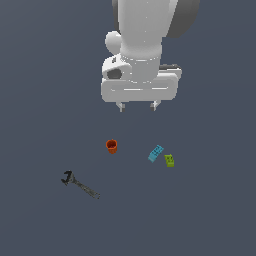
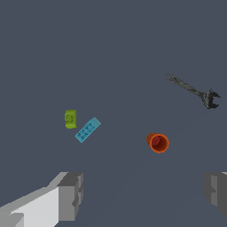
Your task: Pick up a designated object from a clutter of objects.
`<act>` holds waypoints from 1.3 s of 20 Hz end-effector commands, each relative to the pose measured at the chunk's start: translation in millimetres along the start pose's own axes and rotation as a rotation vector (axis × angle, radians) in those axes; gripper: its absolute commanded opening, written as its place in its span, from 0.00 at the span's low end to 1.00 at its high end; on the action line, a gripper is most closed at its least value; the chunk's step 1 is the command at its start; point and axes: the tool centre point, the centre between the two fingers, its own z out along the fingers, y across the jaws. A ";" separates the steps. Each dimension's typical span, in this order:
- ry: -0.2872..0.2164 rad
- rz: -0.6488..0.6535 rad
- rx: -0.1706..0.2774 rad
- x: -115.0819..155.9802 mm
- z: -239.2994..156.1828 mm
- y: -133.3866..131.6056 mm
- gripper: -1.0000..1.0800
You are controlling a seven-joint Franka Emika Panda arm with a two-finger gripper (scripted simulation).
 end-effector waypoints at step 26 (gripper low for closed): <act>0.022 0.084 -0.005 19.6 33.3 -15.3 0.96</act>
